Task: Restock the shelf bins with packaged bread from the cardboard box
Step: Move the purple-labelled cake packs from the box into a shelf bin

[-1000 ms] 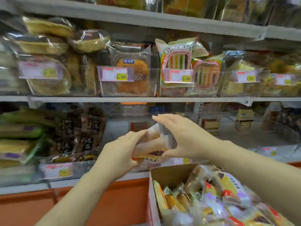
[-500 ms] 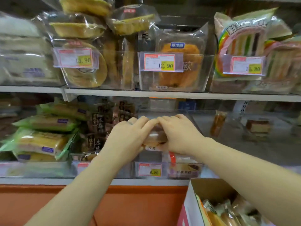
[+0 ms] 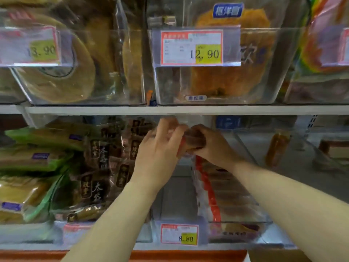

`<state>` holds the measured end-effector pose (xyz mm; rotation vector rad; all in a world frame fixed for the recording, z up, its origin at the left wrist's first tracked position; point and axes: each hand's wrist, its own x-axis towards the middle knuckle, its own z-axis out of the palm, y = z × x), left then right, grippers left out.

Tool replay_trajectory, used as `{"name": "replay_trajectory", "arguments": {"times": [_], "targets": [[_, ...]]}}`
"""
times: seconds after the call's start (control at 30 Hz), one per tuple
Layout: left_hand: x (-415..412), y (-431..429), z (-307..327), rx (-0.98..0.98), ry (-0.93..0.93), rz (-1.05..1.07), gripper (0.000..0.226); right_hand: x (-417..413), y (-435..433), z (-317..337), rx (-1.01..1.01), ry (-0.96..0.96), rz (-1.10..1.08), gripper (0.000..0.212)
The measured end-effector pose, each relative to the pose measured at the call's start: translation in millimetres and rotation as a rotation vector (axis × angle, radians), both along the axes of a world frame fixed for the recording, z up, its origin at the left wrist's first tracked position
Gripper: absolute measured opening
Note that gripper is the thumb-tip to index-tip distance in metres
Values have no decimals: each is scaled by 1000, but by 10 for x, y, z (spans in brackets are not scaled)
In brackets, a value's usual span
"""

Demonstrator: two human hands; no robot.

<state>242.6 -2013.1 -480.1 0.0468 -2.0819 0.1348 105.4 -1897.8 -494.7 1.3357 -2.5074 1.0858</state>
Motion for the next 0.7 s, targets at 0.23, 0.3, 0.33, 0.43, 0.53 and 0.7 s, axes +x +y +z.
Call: {"name": "replay_trajectory", "arguments": {"times": [0.23,0.3,0.33,0.43,0.53,0.7], "targets": [[-178,-128,-159,168,-385,188,68,-364,-106,-235,28,-54,-2,46],[-286,-133,-112,204,-581,304,76,-427,-96,-273,65,-37,-9,47],[-347,-123,-96,207,-646,342,78,-456,-90,-286,91,-25,-22,48],[-482,-87,-96,135,-684,412,83,-528,-77,-294,152,2,-65,50],[-519,-58,-131,100,-643,427,83,-573,-118,-275,226,0,-86,48],[-399,-126,-62,1,-639,413,60,-501,-325,-215,335,89,-114,41]]}}
